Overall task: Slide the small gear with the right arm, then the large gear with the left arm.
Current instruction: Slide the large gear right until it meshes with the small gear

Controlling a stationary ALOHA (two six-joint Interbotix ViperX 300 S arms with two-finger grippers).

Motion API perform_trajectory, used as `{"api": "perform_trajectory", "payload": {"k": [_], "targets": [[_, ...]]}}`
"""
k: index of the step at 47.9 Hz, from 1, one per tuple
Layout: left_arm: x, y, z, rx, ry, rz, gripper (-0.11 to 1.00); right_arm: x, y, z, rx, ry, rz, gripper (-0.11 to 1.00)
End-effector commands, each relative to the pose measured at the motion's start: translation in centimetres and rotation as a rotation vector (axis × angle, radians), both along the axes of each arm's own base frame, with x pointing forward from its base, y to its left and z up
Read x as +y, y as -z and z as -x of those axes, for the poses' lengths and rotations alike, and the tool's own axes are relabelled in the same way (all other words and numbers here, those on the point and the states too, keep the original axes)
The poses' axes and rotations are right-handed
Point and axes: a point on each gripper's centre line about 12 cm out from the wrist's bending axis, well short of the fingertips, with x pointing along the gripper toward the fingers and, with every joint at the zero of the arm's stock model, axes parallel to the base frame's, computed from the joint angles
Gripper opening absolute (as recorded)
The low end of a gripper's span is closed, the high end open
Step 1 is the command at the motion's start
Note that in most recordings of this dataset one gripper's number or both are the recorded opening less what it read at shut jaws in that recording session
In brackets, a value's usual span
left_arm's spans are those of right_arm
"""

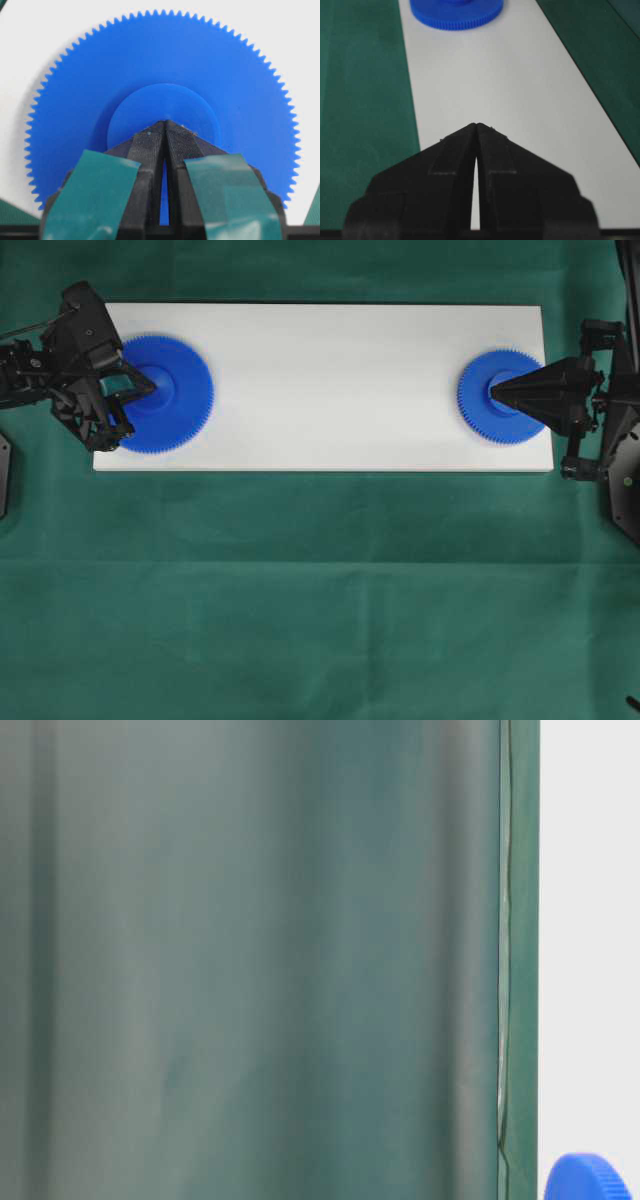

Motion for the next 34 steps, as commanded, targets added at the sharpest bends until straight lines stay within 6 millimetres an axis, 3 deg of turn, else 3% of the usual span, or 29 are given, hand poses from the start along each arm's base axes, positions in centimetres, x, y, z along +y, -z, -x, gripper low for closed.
{"api": "perform_trajectory", "payload": {"k": [1, 25, 34], "targets": [[0.2, -0.1, -0.3, -0.013, -0.003, -0.005, -0.01, 0.0, -0.4, -0.2, -0.015, -0.002, 0.000, 0.53], [0.1, 0.7, -0.2, 0.017, -0.005, 0.011, -0.01, 0.0, -0.4, -0.2, -0.014, -0.002, 0.000, 0.52], [0.6, 1.2, -1.8, 0.038, 0.001, 0.019, -0.01, 0.0, -0.4, -0.2, -0.014, -0.002, 0.000, 0.53]]}}
